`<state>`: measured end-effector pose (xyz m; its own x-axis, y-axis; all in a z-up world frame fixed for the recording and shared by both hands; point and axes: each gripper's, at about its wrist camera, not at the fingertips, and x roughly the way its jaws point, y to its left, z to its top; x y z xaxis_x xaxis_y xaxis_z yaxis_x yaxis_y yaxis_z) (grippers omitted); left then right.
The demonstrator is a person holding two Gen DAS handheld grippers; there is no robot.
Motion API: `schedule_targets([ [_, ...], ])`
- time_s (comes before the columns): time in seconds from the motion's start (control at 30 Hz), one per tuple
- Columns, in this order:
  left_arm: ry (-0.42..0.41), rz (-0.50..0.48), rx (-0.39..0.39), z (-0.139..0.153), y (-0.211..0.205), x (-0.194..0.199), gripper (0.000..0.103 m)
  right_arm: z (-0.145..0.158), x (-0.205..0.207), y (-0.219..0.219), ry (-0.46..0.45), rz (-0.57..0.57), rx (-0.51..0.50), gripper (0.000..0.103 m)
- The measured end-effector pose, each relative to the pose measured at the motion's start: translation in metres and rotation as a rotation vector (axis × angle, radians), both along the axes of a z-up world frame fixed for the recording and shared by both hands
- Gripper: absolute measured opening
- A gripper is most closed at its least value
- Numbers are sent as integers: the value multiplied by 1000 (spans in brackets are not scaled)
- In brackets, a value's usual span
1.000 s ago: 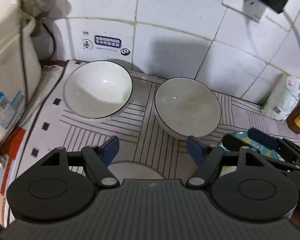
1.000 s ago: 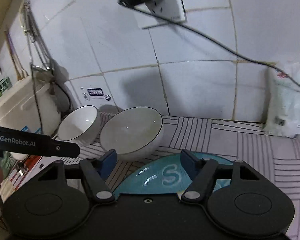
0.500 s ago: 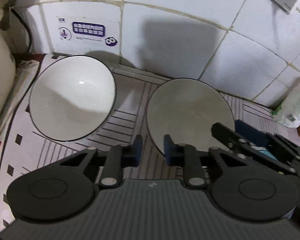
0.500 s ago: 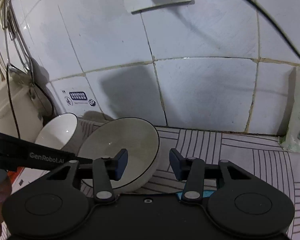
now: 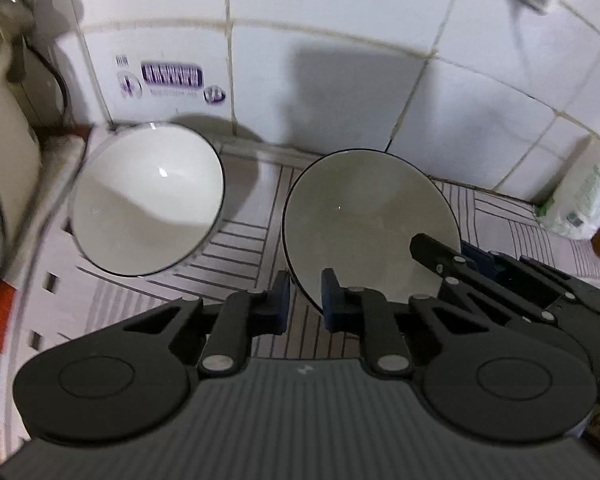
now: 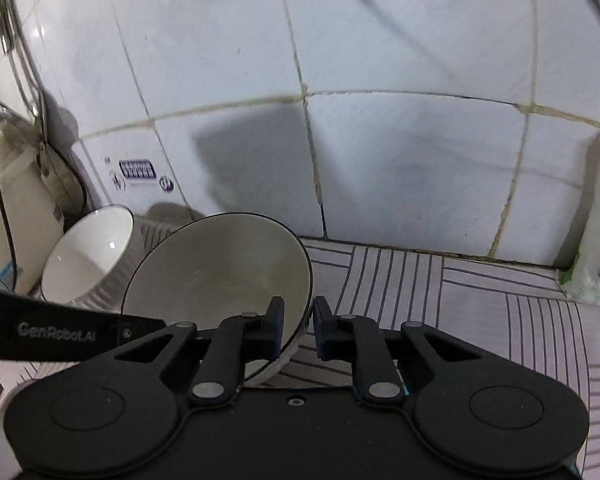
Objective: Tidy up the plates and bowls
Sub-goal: 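Lift the second bowl with the left gripper and lower it into the first bowl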
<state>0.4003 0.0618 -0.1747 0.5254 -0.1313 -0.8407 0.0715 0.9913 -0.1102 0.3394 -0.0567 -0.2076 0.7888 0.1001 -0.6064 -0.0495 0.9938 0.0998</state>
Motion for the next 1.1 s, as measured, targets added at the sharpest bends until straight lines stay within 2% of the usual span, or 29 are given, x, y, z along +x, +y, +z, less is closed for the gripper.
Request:
schedule_targets([
  [0.1, -26, -18, 13, 16, 1, -16, 15, 7, -14, -3, -21, -8, 70, 19],
  [0.27, -53, -53, 34, 41, 4, -45, 15, 25, -49, 1, -105, -7, 128, 19],
  [0.57, -47, -57, 39, 66, 22, -95, 15, 47, -110, 14, -151, 14, 163, 19],
  [0.77, -37, -75, 52, 73, 29, -121, 15, 56, -139, 26, -138, 37, 160, 20],
  [1.1, 35, -60, 41, 61, 41, -147, 15, 56, -165, 40, -72, 71, 114, 20],
])
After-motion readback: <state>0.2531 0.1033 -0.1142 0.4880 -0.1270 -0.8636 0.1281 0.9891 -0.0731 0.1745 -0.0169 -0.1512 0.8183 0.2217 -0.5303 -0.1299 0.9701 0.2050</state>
